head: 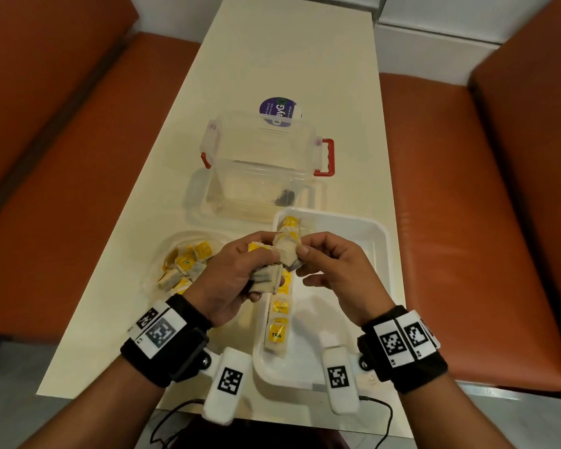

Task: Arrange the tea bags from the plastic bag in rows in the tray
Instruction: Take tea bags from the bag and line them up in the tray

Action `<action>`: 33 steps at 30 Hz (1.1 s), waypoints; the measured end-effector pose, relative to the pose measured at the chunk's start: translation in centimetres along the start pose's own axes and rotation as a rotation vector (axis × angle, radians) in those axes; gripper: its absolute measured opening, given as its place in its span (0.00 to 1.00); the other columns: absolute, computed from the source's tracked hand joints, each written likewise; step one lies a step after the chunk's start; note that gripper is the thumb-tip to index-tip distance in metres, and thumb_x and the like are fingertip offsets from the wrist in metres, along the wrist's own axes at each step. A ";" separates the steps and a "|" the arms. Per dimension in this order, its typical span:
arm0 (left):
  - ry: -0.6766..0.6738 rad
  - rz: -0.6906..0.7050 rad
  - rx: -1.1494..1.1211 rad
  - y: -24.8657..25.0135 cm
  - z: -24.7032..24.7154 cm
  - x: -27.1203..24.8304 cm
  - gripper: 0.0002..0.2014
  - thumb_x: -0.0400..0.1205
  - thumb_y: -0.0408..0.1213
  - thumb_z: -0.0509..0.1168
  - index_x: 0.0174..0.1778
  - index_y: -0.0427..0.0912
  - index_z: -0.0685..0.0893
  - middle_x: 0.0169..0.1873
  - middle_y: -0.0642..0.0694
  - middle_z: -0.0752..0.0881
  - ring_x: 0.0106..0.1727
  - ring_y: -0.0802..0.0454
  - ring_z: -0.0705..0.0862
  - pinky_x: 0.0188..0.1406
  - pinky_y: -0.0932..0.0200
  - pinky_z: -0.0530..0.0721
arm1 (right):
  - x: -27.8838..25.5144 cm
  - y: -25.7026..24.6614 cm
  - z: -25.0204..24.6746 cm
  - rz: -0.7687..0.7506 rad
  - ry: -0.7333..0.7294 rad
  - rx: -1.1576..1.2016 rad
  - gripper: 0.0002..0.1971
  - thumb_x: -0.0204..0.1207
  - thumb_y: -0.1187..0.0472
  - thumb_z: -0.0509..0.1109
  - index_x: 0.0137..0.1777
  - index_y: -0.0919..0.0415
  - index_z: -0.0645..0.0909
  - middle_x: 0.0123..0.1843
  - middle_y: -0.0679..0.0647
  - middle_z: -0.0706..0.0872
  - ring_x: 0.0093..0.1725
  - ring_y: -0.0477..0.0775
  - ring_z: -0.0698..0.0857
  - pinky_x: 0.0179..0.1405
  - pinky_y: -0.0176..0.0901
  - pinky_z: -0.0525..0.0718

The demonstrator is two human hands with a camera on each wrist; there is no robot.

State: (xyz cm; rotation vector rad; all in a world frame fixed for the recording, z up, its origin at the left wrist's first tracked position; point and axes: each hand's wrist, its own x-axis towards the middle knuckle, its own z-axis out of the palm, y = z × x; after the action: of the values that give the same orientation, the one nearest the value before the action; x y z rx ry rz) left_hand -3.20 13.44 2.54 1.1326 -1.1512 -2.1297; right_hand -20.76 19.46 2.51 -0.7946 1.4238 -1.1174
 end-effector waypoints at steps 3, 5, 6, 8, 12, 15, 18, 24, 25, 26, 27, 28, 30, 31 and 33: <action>-0.012 0.013 -0.040 0.2 0.0 -0.3 0.11 0.86 0.31 0.61 0.55 0.46 0.89 0.34 0.35 0.80 0.30 0.48 0.79 0.15 0.65 0.67 | -0.2 -0.1 0.0 0.039 -0.006 0.084 0.05 0.83 0.65 0.69 0.54 0.64 0.85 0.41 0.57 0.90 0.36 0.50 0.87 0.37 0.39 0.86; -0.034 0.019 -0.067 0.3 -0.1 -0.4 0.11 0.83 0.32 0.64 0.56 0.47 0.89 0.34 0.39 0.83 0.28 0.51 0.81 0.15 0.65 0.67 | -0.3 -0.1 0.0 0.060 -0.013 0.113 0.05 0.83 0.65 0.69 0.54 0.63 0.85 0.42 0.58 0.89 0.36 0.50 0.87 0.37 0.39 0.86; -0.045 0.023 -0.078 0.3 -0.2 -0.5 0.13 0.79 0.34 0.65 0.56 0.48 0.90 0.36 0.40 0.83 0.28 0.51 0.82 0.15 0.65 0.67 | -0.3 -0.2 0.1 0.066 -0.012 0.126 0.04 0.83 0.65 0.70 0.54 0.63 0.84 0.41 0.58 0.89 0.36 0.50 0.87 0.37 0.39 0.86; -0.057 0.029 -0.064 0.2 -0.1 -0.5 0.13 0.76 0.36 0.68 0.53 0.51 0.91 0.36 0.41 0.84 0.28 0.50 0.81 0.14 0.65 0.66 | -0.4 -0.2 0.0 0.055 0.004 0.150 0.02 0.82 0.67 0.70 0.51 0.60 0.81 0.40 0.58 0.87 0.34 0.52 0.87 0.36 0.40 0.86; 0.010 0.053 -0.011 0.0 0.4 -0.4 0.06 0.74 0.43 0.74 0.45 0.50 0.90 0.33 0.39 0.81 0.33 0.43 0.75 0.14 0.66 0.64 | -0.9 -0.1 0.4 -0.021 -0.011 0.056 0.05 0.81 0.67 0.71 0.48 0.60 0.77 0.40 0.58 0.88 0.35 0.53 0.87 0.36 0.43 0.86; 0.072 0.082 0.016 -0.3 0.8 -0.3 0.12 0.73 0.47 0.75 0.47 0.46 0.88 0.35 0.36 0.80 0.39 0.38 0.74 0.14 0.66 0.65 | -1.4 -0.1 0.7 -0.038 -0.016 0.031 0.04 0.82 0.61 0.71 0.52 0.62 0.82 0.43 0.57 0.90 0.40 0.54 0.87 0.39 0.44 0.87; 0.086 0.125 0.105 -0.5 0.8 -0.4 0.12 0.74 0.47 0.75 0.46 0.44 0.86 0.29 0.42 0.81 0.28 0.47 0.74 0.15 0.65 0.65 | -1.7 0.0 1.0 -0.042 0.005 -0.043 0.19 0.71 0.49 0.78 0.54 0.62 0.83 0.47 0.57 0.90 0.42 0.53 0.89 0.40 0.45 0.88; 0.112 0.174 0.174 -1.1 1.1 -0.3 0.05 0.81 0.33 0.72 0.46 0.40 0.81 0.22 0.52 0.80 0.19 0.60 0.71 0.15 0.66 0.65 | -1.9 0.4 1.2 -0.067 0.027 -0.158 0.14 0.74 0.55 0.80 0.55 0.59 0.84 0.52 0.61 0.90 0.44 0.56 0.90 0.42 0.48 0.89; 0.113 0.168 0.168 -1.1 1.2 -0.3 0.06 0.80 0.34 0.73 0.45 0.42 0.81 0.23 0.52 0.80 0.20 0.60 0.72 0.15 0.65 0.65 | -2.0 0.4 1.1 -0.065 0.025 -0.140 0.11 0.77 0.55 0.77 0.55 0.59 0.84 0.51 0.62 0.89 0.42 0.54 0.90 0.41 0.46 0.87; 0.109 0.156 0.151 -1.1 1.2 -0.3 0.06 0.80 0.36 0.73 0.43 0.44 0.81 0.24 0.52 0.80 0.21 0.59 0.72 0.16 0.65 0.65 | -2.0 0.4 1.0 -0.058 0.021 -0.110 0.09 0.80 0.56 0.75 0.54 0.60 0.84 0.50 0.62 0.90 0.42 0.52 0.89 0.41 0.45 0.86; 0.099 0.138 0.121 -1.1 1.2 -0.3 0.07 0.80 0.38 0.73 0.43 0.45 0.81 0.25 0.51 0.80 0.22 0.59 0.72 0.15 0.65 0.66 | -2.1 0.4 0.9 -0.051 0.016 -0.070 0.06 0.82 0.57 0.73 0.53 0.60 0.84 0.48 0.60 0.90 0.42 0.52 0.89 0.40 0.44 0.86; 0.086 0.119 0.081 -1.1 1.2 -0.3 0.07 0.79 0.40 0.73 0.42 0.47 0.81 0.27 0.50 0.80 0.23 0.57 0.72 0.15 0.65 0.65 | -2.2 0.4 0.8 -0.044 0.013 -0.031 0.04 0.83 0.59 0.71 0.51 0.59 0.84 0.46 0.58 0.90 0.42 0.52 0.89 0.40 0.43 0.85; 0.059 0.080 0.006 -1.1 1.1 -0.3 0.06 0.80 0.42 0.72 0.41 0.48 0.80 0.30 0.49 0.81 0.27 0.54 0.73 0.15 0.66 0.65 | -2.3 0.3 0.6 -0.040 0.028 0.013 0.04 0.84 0.60 0.70 0.49 0.58 0.84 0.44 0.55 0.90 0.41 0.51 0.88 0.39 0.41 0.84; 0.052 0.063 -0.019 -1.1 1.1 -0.4 0.06 0.81 0.41 0.70 0.41 0.49 0.80 0.30 0.49 0.82 0.29 0.53 0.73 0.15 0.66 0.65 | -2.3 0.3 0.6 -0.045 0.042 0.018 0.04 0.84 0.61 0.69 0.48 0.58 0.85 0.44 0.55 0.90 0.41 0.51 0.88 0.39 0.41 0.84; 0.046 0.039 -0.046 -1.0 1.1 -0.5 0.08 0.84 0.39 0.68 0.40 0.49 0.79 0.28 0.51 0.83 0.30 0.52 0.74 0.16 0.66 0.63 | -2.2 0.2 0.5 -0.069 0.075 0.008 0.05 0.83 0.60 0.70 0.47 0.56 0.86 0.44 0.55 0.91 0.42 0.52 0.88 0.41 0.43 0.84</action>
State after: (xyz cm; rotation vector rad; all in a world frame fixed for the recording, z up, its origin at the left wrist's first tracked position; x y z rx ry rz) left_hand -3.84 14.83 2.27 1.1238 -1.0899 -2.0791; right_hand -19.84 21.49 3.10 -0.8081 1.4621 -1.2158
